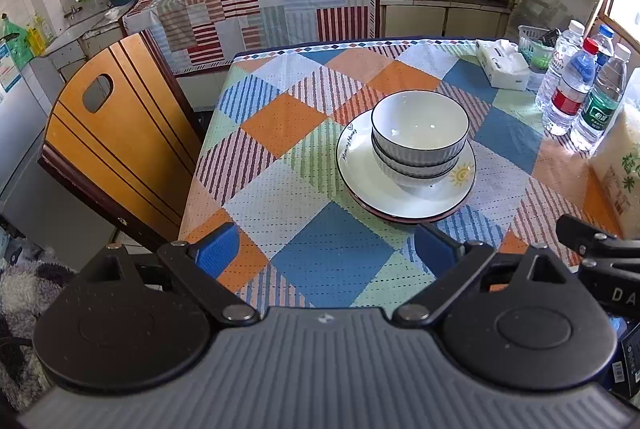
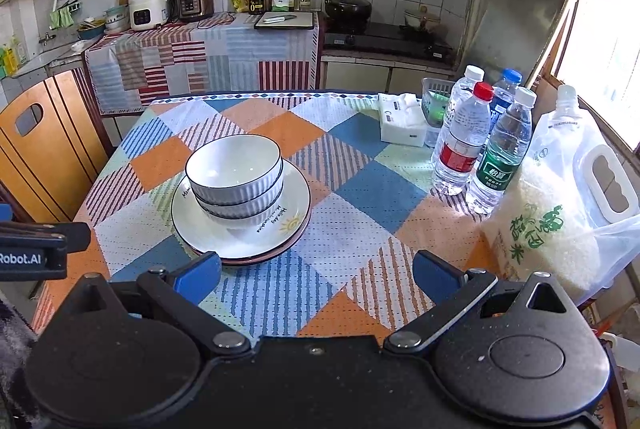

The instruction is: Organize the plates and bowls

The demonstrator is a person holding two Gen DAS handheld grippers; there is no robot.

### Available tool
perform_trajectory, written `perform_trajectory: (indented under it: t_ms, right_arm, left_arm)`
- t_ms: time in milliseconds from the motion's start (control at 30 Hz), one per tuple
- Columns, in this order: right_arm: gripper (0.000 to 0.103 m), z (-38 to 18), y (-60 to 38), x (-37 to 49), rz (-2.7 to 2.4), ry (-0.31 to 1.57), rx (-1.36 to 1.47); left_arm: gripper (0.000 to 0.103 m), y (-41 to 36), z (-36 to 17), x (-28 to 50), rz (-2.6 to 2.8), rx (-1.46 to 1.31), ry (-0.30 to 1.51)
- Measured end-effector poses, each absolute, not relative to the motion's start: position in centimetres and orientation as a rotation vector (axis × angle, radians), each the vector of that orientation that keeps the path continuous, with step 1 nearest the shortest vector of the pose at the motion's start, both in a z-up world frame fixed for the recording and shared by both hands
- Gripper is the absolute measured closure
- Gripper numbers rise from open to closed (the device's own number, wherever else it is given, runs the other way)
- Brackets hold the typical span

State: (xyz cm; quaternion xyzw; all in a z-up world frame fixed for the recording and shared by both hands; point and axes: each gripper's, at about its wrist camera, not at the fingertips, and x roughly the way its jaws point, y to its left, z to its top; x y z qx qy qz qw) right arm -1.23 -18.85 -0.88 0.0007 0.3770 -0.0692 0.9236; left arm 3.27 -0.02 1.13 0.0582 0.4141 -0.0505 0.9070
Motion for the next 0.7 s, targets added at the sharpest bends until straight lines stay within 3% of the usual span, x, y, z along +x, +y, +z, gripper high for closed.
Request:
perform_trajectory:
  t_ms: [700]
  right_arm:
    - [0.0, -1.37, -18.22, -0.99, -0.123, 0.787, -0.021]
  left_arm:
    - [0.008, 0.46, 0.19, 3.39, -0.097, 0.097, 0.866]
